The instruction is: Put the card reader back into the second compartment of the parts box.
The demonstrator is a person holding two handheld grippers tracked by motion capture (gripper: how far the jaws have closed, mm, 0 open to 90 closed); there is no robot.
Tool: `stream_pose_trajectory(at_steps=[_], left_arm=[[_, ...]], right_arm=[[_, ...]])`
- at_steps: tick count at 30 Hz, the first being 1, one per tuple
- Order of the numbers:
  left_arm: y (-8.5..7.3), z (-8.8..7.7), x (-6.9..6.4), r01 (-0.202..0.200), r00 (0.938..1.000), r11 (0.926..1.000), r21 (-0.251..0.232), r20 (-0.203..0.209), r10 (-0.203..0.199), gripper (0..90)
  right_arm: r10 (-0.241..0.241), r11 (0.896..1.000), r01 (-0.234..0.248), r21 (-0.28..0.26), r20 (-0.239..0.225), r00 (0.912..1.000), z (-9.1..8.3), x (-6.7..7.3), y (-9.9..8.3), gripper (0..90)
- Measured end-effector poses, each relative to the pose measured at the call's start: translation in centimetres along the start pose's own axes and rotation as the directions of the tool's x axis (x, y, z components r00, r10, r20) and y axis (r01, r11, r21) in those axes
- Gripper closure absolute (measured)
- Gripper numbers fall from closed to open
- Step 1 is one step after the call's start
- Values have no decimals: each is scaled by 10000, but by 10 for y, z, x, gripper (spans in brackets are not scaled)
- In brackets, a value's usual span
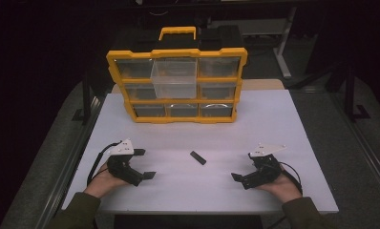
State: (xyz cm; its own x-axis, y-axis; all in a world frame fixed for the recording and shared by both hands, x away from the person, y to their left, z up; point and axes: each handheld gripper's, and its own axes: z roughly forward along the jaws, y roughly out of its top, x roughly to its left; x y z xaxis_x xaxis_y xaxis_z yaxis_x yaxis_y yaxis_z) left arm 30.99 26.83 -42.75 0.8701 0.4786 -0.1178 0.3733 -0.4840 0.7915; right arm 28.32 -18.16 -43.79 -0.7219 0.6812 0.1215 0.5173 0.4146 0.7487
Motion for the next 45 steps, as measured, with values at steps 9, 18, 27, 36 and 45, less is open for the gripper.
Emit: stream_pose_trajectory(at_steps=[9,18,27,36,45], left_arm=[[-2,0,0,61,9999,10000,-11,82,-61,0],[-3,0,-1,114,9998,9999,-18,188,-114,0],[-3,-1,-2,155,9996,9999,-66,233,-153,0],[-3,-1,-2,200,9995,9998,-98,232,-197,0],[-3,-2,-2,221,9995,9997,-112,230,-218,0]], right_arm=[[86,10000,-86,-13,-158,9998,-1,-1,4,0],[120,9999,-122,-92,-223,9997,-1,-1,12,0],[52,9999,-55,-110,-312,9995,2,-1,17,0],[70,9998,-76,-172,-374,9993,4,-2,22,0],[40,9998,-48,-167,-449,9990,6,-2,27,0]])
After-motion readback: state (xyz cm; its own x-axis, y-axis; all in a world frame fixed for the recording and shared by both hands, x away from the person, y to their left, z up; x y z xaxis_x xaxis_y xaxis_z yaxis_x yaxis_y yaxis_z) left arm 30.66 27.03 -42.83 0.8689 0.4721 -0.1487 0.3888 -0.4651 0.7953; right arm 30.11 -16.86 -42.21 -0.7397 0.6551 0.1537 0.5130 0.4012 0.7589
